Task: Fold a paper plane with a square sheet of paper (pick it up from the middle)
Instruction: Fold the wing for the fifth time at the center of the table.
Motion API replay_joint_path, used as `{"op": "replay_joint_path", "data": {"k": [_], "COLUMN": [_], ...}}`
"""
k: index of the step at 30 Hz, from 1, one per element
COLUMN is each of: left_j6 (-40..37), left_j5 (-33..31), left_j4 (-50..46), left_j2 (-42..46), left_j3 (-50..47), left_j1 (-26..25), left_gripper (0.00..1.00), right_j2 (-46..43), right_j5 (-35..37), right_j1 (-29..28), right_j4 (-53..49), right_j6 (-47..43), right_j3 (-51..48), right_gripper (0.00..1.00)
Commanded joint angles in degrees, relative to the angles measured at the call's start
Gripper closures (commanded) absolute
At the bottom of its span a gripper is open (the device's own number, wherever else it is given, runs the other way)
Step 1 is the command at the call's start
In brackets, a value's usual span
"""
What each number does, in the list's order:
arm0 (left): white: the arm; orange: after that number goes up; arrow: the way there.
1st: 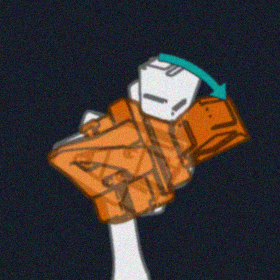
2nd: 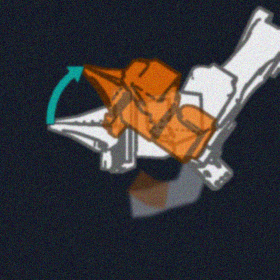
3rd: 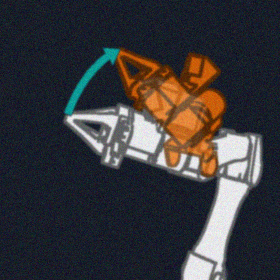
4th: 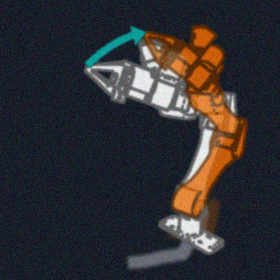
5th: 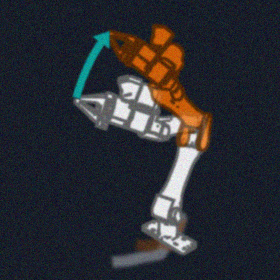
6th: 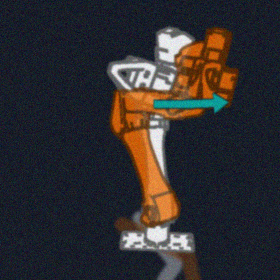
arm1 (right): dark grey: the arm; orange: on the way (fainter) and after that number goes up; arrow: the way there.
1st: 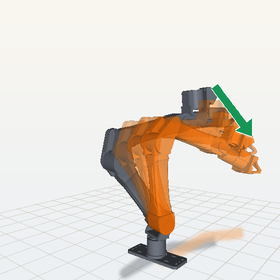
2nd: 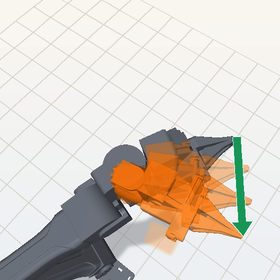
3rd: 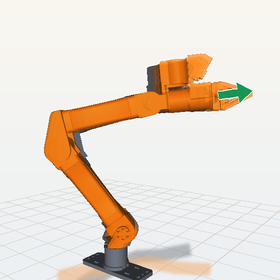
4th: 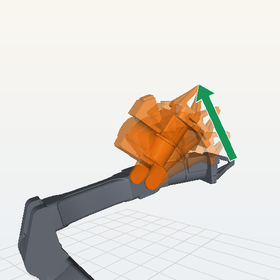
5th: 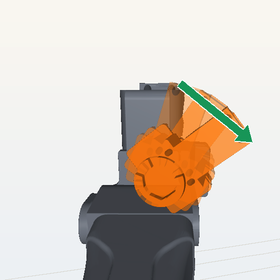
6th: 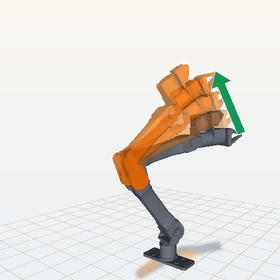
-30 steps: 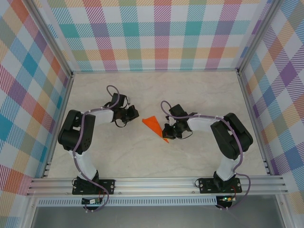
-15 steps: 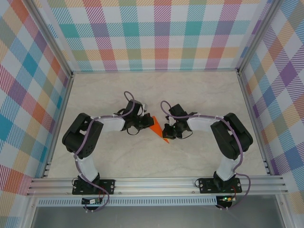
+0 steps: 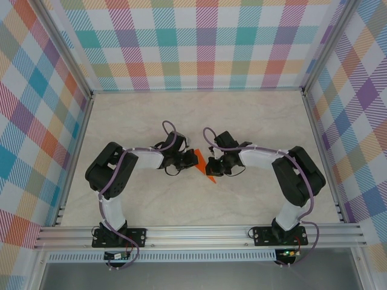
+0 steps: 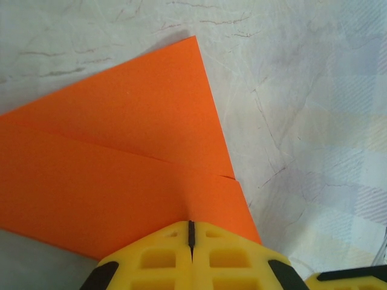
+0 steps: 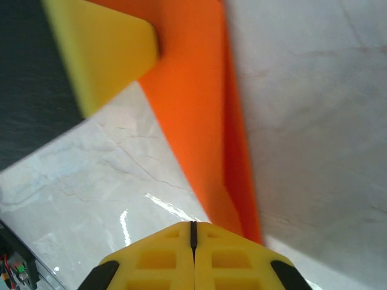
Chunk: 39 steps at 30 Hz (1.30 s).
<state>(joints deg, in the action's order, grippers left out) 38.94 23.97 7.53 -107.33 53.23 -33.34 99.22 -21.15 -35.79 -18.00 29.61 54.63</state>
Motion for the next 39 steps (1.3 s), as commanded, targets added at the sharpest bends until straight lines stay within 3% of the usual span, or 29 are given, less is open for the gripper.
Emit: {"op": "replay_joint_path", "data": {"k": [1,16,27,39], "left_j6": [-1.43,-2.02,-2.38,-3.41], "left_j5": [-3.66,-9.36,-13.13,-12.84], "left_j4": [-5.17,-13.20,-17.40,-17.91], "left_j2": [-2.42,-3.32,-4.56,-4.30], "left_j3": [0.62,1.97,2.25,2.99], "left_j1": [-0.67,-0.76,-0.67,-0.67], "left_gripper": [0.99,1.00,1.00,1.00], "right_j2": [2.02,6.61,-1.04,-7.97], "right_j5": [-1.36,2.82,2.56,4.89], "right_j1": [-0.75,-0.77,-0.77,0.28], "right_j4": [-0.01,-5.41,-7.75,-8.87], "right_j6": [-1.87,-2.47,-3.16,-1.17], "right_j3": [3.20,1.45,-7.89,-12.57], "right_gripper": [0.95,0.97,0.97,0.97]}}
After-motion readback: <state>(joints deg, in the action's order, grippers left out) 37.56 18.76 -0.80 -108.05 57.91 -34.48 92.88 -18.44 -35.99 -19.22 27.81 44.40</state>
